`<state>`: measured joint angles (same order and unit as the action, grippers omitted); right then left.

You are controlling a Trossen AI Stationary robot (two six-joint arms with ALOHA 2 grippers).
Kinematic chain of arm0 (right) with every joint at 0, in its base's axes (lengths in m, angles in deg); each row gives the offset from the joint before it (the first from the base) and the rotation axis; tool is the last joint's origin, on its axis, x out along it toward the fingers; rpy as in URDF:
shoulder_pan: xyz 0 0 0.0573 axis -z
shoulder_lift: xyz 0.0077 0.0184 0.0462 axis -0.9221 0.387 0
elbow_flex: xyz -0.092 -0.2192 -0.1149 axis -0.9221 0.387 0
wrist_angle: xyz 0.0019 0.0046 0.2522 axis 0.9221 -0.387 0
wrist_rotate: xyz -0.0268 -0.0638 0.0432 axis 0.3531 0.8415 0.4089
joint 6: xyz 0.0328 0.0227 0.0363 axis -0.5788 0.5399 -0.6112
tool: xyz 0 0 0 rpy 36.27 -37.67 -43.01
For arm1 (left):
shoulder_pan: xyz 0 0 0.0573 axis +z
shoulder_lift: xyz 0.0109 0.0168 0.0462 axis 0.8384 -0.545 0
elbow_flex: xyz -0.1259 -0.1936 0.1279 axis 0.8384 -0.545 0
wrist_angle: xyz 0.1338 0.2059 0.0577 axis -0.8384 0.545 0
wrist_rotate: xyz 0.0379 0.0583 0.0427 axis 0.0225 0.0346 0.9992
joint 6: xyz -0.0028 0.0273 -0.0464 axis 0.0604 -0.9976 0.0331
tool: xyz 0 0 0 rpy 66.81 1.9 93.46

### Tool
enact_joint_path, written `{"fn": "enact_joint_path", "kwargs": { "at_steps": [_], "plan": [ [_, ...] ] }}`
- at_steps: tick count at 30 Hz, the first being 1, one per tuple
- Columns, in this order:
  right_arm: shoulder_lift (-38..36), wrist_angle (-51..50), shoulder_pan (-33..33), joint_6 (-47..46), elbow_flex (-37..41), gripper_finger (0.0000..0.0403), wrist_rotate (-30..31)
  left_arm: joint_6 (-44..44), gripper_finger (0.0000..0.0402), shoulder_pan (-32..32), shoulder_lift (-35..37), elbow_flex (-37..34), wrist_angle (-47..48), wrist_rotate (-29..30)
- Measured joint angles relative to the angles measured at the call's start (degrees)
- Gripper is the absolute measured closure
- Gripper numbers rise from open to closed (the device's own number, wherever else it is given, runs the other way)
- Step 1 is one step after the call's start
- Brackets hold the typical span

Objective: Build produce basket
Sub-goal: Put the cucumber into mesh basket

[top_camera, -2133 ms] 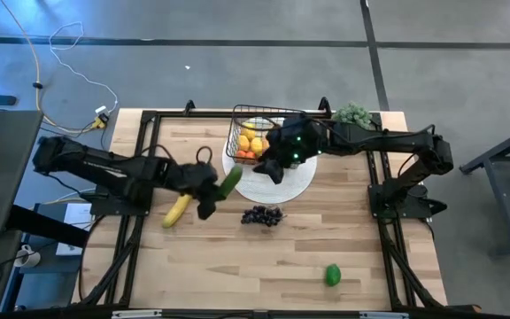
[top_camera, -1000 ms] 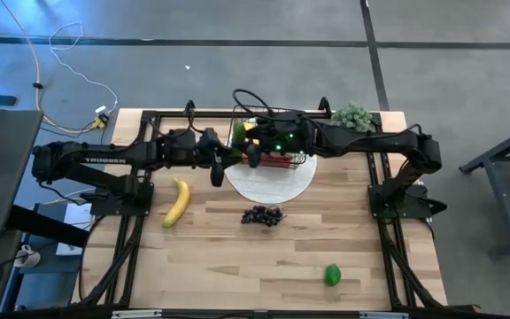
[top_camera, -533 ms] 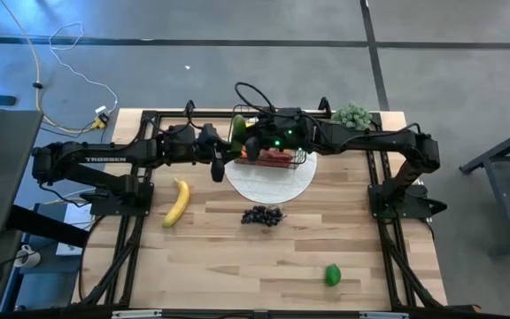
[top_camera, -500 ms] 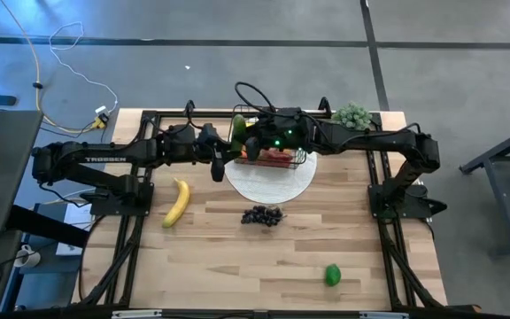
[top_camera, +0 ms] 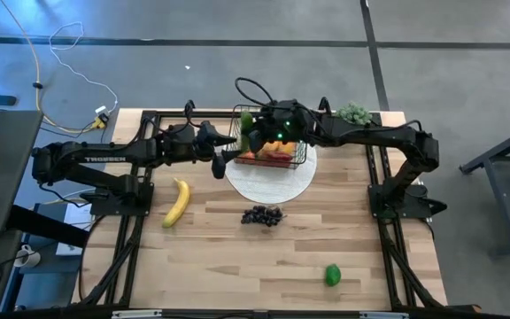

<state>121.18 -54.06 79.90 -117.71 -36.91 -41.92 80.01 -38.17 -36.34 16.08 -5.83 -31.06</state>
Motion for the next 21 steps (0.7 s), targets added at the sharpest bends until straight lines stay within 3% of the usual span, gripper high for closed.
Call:
{"fn": "enact_joint_path", "kwargs": {
  "at_steps": [3,8,21],
  "plan": [
    [0.06,-4.24,1.84,2.15,0.00,0.0297,-0.27,0.06,0.0158,0.00,0.01,0.02,0.92,1.26],
    [0.06,-10.52,5.66,7.67,0.00,0.0297,-6.22,1.26,0.0157,0.02,0.01,0.02,1.09,3.14],
    [3.22,-24.48,12.33,33.20,0.02,0.0297,-18.56,11.76,0.0156,0.04,0.01,0.02,3.86,10.65]
  ]
}}
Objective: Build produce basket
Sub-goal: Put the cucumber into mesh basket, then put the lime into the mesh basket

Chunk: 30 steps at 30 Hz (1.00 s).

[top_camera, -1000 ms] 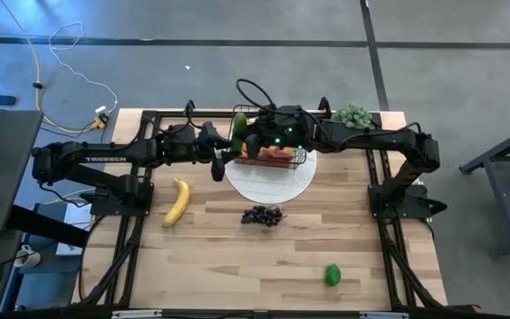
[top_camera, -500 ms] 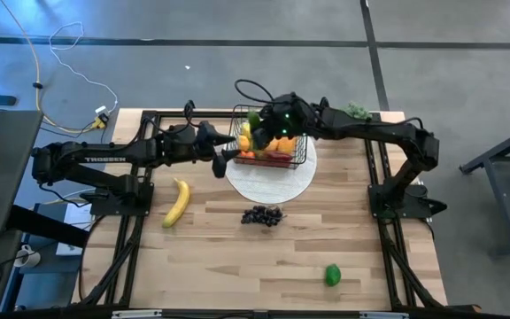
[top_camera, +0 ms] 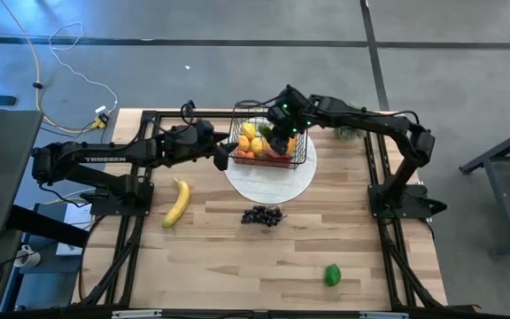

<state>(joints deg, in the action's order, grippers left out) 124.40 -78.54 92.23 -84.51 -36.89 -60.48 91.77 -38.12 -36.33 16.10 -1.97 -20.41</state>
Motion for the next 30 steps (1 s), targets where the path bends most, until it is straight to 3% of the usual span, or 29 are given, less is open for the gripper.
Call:
{"fn": "enact_joint_path", "kwargs": {
  "at_steps": [13,21,30],
  "plan": [
    [4.18,-7.59,0.15,9.19,0.00,0.0294,2.73,2.02,0.0156,0.00,-0.04,0.00,6.49,0.41],
    [4.34,-10.09,0.02,10.57,0.01,0.0204,3.23,6.85,0.0156,0.00,-0.07,0.00,13.81,1.29],
    [4.34,-11.17,-0.02,7.78,0.02,0.0189,3.23,8.19,0.0156,0.00,-0.07,0.12,21.19,0.28]
  ]
}}
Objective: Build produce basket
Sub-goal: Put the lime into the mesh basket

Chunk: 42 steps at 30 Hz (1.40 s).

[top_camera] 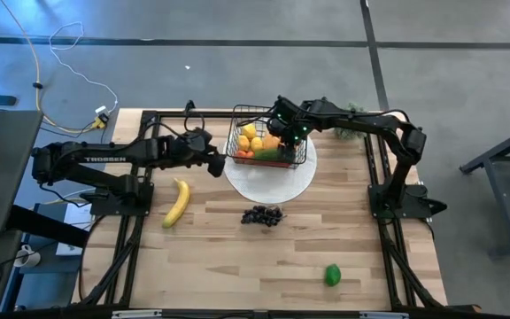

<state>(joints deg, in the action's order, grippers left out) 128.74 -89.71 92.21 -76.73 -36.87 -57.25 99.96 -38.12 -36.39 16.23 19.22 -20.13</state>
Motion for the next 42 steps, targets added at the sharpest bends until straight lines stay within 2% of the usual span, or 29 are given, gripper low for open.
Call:
{"fn": "enact_joint_path", "kwargs": {
  "at_steps": [12,16,23,29,38,42],
  "plan": [
    [-0.48,-0.01,-0.21,-14.32,-0.87,0.0187,0.26,-5.27,0.0156,-0.15,0.00,10.67,29.22,-1.18],
    [-0.55,-1.30,-1.34,-17.68,-4.00,0.0187,3.31,-8.32,0.0156,-0.51,0.00,12.40,35.11,-1.18],
    [-0.61,-6.54,-4.78,-25.31,-10.47,0.0187,5.87,-14.63,0.0156,-0.55,0.02,13.01,39.17,-1.18],
    [-0.61,-8.71,-11.21,-32.20,-14.31,0.0187,6.51,-18.95,0.0156,-0.57,0.02,13.01,39.16,-1.18],
    [-0.66,-18.81,-22.45,-43.32,-14.16,0.0187,19.63,-22.19,0.0156,-0.55,0.02,13.01,40.45,-1.18],
    [-0.66,-22.22,-26.14,-48.27,-13.81,0.0187,21.21,-22.30,0.0156,-0.55,0.02,13.01,40.43,-1.18]
  ]
}}
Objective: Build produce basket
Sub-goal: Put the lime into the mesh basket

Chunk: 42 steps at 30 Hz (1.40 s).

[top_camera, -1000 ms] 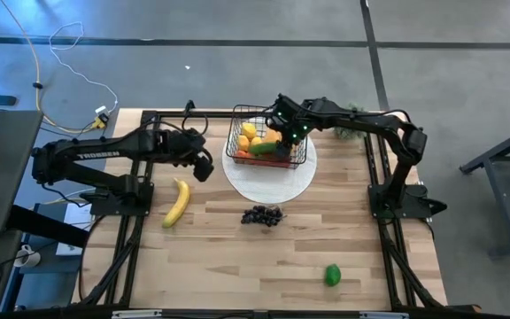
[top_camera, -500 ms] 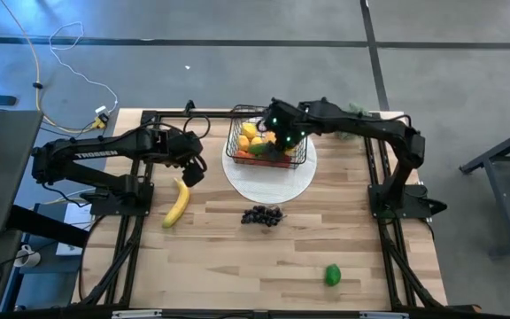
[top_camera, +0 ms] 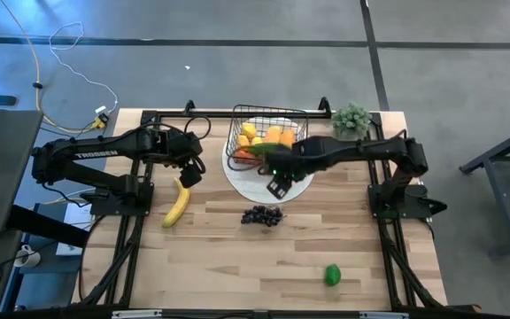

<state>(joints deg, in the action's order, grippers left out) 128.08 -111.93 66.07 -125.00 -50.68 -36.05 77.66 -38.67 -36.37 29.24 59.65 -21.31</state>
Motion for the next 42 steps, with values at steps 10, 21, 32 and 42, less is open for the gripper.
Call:
{"fn": "enact_joint_path", "kwargs": {
  "at_steps": [10,21,32,42],
  "plan": [
    [0.00,-11.13,-8.13,-11.51,0.78,0.0187,2.43,0.13,0.0156,0.00,0.00,0.00,-0.03,0.01],
    [-3.85,-15.01,-18.52,-28.80,8.79,0.0187,-0.48,2.15,0.0156,0.04,0.04,-0.02,-0.26,0.46],
    [-7.06,-12.35,-32.31,-55.65,12.52,0.0187,-1.91,2.58,0.0156,0.04,0.04,-0.02,-0.20,-0.63],
    [-7.10,-9.90,-42.58,-74.09,13.60,0.0187,-1.86,2.78,0.0156,0.04,0.04,-0.02,0.50,-6.04]
  ]
}}
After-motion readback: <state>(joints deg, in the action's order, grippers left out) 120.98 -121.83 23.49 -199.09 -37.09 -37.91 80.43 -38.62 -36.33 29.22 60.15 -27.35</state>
